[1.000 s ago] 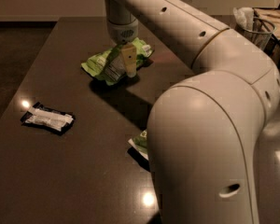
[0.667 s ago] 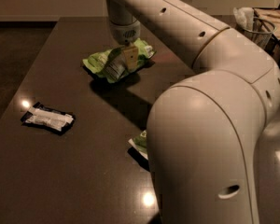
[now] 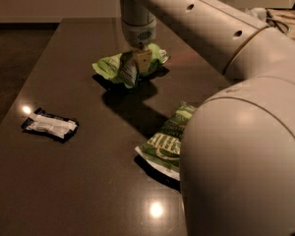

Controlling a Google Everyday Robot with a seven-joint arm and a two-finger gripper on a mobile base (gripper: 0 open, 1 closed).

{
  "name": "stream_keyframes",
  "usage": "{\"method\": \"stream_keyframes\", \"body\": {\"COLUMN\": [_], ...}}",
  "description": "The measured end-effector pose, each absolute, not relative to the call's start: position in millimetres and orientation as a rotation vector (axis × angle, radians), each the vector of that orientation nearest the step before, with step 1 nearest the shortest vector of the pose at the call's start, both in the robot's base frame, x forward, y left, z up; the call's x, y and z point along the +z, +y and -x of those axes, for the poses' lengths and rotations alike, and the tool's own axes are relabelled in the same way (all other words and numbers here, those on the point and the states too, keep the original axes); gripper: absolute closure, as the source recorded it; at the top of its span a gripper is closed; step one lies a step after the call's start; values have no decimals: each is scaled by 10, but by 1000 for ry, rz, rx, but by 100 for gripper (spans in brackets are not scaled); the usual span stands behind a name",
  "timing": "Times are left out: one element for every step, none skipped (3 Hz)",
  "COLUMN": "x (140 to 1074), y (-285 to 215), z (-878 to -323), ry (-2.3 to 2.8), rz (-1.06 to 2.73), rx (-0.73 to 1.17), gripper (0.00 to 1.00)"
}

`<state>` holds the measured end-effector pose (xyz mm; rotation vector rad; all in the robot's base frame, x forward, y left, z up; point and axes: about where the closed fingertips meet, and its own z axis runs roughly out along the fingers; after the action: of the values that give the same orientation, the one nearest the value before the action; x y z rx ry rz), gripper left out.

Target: Move green rice chip bag near green jalapeno chip bag

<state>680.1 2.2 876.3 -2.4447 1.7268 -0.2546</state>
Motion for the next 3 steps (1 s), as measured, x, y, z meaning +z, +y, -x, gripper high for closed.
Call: {"method": "stream_keyframes", "body": {"x": [9008, 9269, 9402], "y": [-60, -155, -298], "z": [-6461, -6098, -5852], "ry": [1723, 1748, 1814], "rz": [2403, 2342, 2284], "rx": [-182, -98, -28], "gripper": [100, 100, 100]}}
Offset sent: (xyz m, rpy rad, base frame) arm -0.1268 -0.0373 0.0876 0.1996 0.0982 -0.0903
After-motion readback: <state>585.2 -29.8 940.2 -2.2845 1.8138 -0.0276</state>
